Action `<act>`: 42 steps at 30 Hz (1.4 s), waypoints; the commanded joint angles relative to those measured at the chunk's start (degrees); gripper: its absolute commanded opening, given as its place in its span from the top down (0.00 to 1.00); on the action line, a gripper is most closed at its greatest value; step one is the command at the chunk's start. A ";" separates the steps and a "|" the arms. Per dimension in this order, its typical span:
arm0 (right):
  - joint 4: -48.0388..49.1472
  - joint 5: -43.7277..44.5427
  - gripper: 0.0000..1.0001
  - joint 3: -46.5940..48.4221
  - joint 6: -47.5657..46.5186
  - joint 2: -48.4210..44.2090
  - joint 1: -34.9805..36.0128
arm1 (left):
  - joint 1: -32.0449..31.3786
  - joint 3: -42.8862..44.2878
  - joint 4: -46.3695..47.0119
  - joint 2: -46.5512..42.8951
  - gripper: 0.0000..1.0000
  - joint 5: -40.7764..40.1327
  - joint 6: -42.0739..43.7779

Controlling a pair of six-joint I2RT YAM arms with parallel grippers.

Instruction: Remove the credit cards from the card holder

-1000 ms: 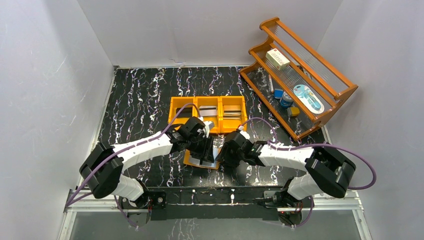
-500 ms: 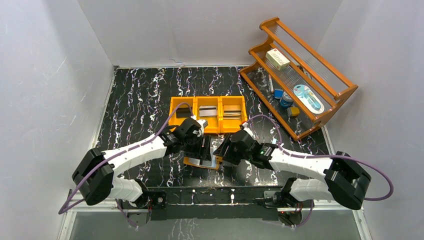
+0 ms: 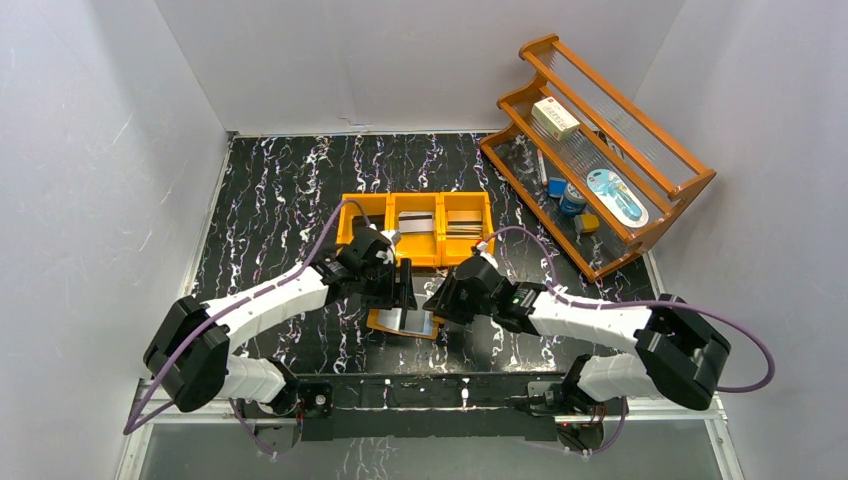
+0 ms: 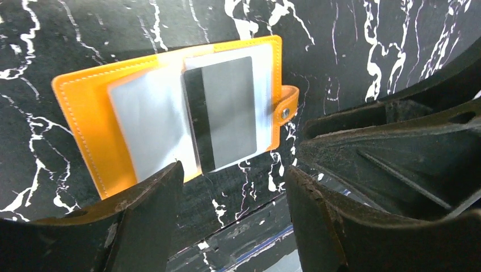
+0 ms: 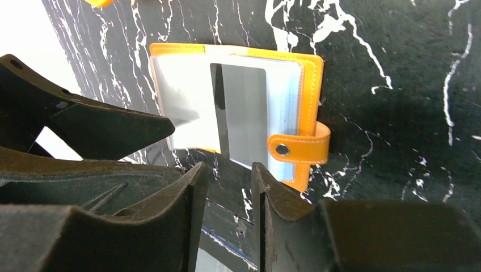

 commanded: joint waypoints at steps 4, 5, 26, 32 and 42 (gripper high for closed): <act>1.26 -2.86 0.59 8.02 -2.74 7.76 -1.09 | 5.26 -3.47 1.15 -4.50 0.34 3.43 -2.87; 0.90 -3.49 0.59 8.69 -2.87 9.17 -1.33 | 5.46 -3.70 1.22 -4.97 0.34 3.53 -2.91; -0.80 -6.41 0.58 2.66 -1.75 17.66 -2.32 | 5.62 -3.61 8.34 -0.47 0.32 9.66 -4.16; 0.39 -7.64 0.56 1.68 -0.80 17.92 -2.40 | 6.02 -6.53 10.79 1.69 0.36 8.78 -6.66; 1.28 -8.66 0.56 1.41 -0.22 17.73 -2.74 | 7.73 -14.01 17.51 3.75 0.52 11.58 -10.56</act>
